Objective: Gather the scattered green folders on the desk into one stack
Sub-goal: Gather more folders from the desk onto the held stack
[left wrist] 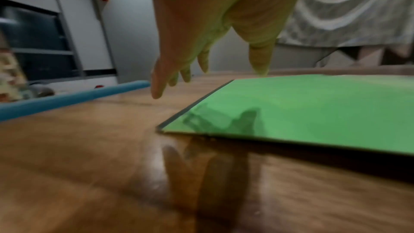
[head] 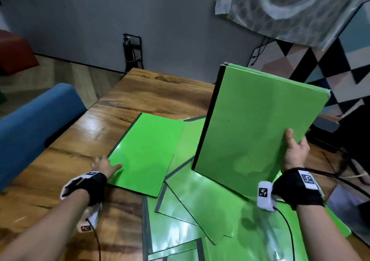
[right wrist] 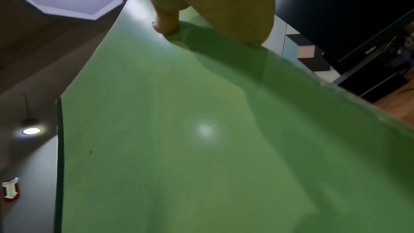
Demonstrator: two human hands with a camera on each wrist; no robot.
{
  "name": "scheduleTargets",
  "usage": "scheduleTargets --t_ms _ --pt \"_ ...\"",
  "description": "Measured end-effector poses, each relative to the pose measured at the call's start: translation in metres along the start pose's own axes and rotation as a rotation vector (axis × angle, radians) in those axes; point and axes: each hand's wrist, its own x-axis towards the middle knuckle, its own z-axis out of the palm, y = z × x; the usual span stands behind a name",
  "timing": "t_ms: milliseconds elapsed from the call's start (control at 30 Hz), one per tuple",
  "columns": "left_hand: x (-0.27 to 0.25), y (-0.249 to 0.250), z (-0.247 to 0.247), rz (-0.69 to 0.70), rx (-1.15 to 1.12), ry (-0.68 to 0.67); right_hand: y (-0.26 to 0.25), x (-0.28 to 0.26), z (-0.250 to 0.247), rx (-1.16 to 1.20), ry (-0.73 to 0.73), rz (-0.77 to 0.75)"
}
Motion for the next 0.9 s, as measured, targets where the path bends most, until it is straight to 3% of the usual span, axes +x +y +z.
scheduleTargets --t_ms 167,400,533,633,900 --pt "0.020 -0.012 0.012 -0.142 -0.003 -0.092 0.017 -0.002 -0.009 -0.163 0.135 0.088" --pt "0.004 0.025 0.040 -0.133 -0.082 -0.171 0.025 -0.005 -0.017 -0.220 0.207 0.129" --pt "0.003 0.035 0.043 -0.227 -0.293 -0.186 0.026 -0.010 -0.020 -0.220 0.234 0.142" --pt "0.009 0.033 0.042 -0.217 -0.426 -0.195 0.027 -0.011 -0.021 -0.209 0.251 0.160" --pt "-0.003 0.023 0.042 -0.279 -0.644 -0.469 0.020 -0.018 -0.017 -0.172 0.241 0.171"
